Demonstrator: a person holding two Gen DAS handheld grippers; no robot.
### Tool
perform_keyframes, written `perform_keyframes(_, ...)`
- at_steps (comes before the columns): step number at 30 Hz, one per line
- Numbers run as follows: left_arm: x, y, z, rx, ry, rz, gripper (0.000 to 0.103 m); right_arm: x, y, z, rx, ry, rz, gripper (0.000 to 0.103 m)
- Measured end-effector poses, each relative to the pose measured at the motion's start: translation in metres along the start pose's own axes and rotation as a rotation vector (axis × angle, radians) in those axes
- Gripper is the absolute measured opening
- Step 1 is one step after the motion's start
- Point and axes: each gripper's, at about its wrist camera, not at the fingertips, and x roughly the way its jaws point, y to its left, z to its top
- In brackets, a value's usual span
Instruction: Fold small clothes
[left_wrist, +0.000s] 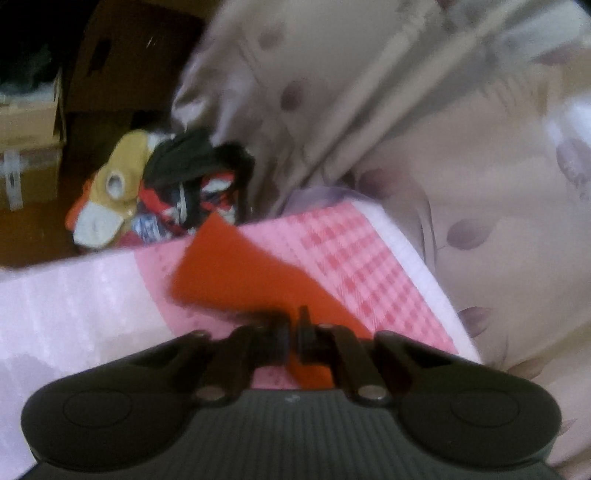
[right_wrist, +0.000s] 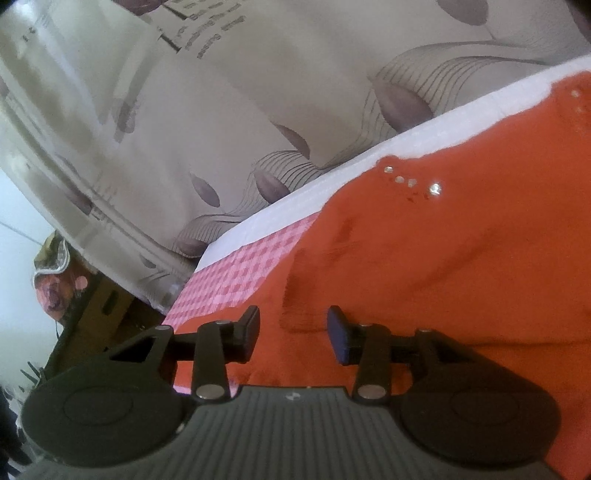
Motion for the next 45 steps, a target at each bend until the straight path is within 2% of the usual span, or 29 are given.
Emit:
perform_keyframes(3,-0.007,-0.021,0.002,0.068,-0.036,0.001,0.004,-0.007,-0.004,0.001,0.028,-0.021,0.013,0.044)
perform_keyframes(6,-0.027,-0.057,0.004,0.157,-0.093,-0.043,0.004,-0.024,-0.008,0.001,0.054,-0.049,0.026,0.044)
perform_keyframes(10,-0.059,-0.123,-0.006,0.281,-0.138,-0.151,0.004,-0.057,-0.011,0.0,0.032,-0.074,0.023,0.047)
perform_keyframes(13,-0.081,-0.175,-0.024,0.339,-0.131,-0.266,0.004,-0.085,-0.017,0.001,0.023,-0.1,0.019,0.051)
perform_keyframes(17,-0.095,-0.244,-0.065,0.412,-0.083,-0.396,0.004,-0.12,-0.028,0.005,0.014,-0.134,0.0,0.054)
perform_keyframes(23,-0.087,-0.331,-0.143,0.516,0.02,-0.5,0.004,-0.163,-0.054,0.005,0.036,-0.187,-0.013,0.055)
perform_keyframes(28,-0.073,-0.378,-0.215,0.599,0.115,-0.559,0.004,-0.191,-0.074,0.005,0.045,-0.228,-0.035,0.058)
perform_keyframes(32,-0.057,-0.396,-0.266,0.652,0.214,-0.614,0.004,-0.204,-0.093,0.002,0.07,-0.257,-0.044,0.06)
perform_keyframes(34,-0.053,-0.4,-0.288,0.707,0.235,-0.623,0.01,-0.207,-0.101,0.001,0.089,-0.264,-0.044,0.06)
perform_keyframes(35,-0.052,-0.402,-0.297,0.742,0.237,-0.619,0.021,-0.207,-0.105,0.0,0.101,-0.264,-0.038,0.06)
perform_keyframes(36,-0.054,-0.402,-0.304,0.773,0.236,-0.62,0.044,-0.208,-0.107,-0.001,0.105,-0.265,-0.036,0.06)
perform_keyframes(37,-0.057,-0.4,-0.309,0.798,0.231,-0.624,0.058,-0.208,-0.108,-0.001,0.106,-0.265,-0.037,0.06)
perform_keyframes(38,-0.062,-0.394,-0.31,0.806,0.216,-0.634,0.08,-0.208,-0.109,-0.001,0.105,-0.262,-0.035,0.06)
perform_keyframes(39,-0.068,-0.389,-0.309,0.805,0.18,-0.648,0.088,-0.207,-0.11,-0.001,0.102,-0.258,-0.033,0.06)
perform_keyframes(42,-0.084,-0.371,-0.299,0.785,0.065,-0.665,0.098,-0.204,-0.109,0.002,0.097,-0.256,-0.038,0.063)
perform_keyframes(43,-0.088,-0.363,-0.293,0.771,0.053,-0.653,0.101,-0.204,-0.109,0.003,0.101,-0.254,-0.036,0.063)
perform_keyframes(45,-0.093,-0.338,-0.279,0.72,0.057,-0.646,0.101,-0.2,-0.102,0.008,0.091,-0.247,-0.037,0.063)
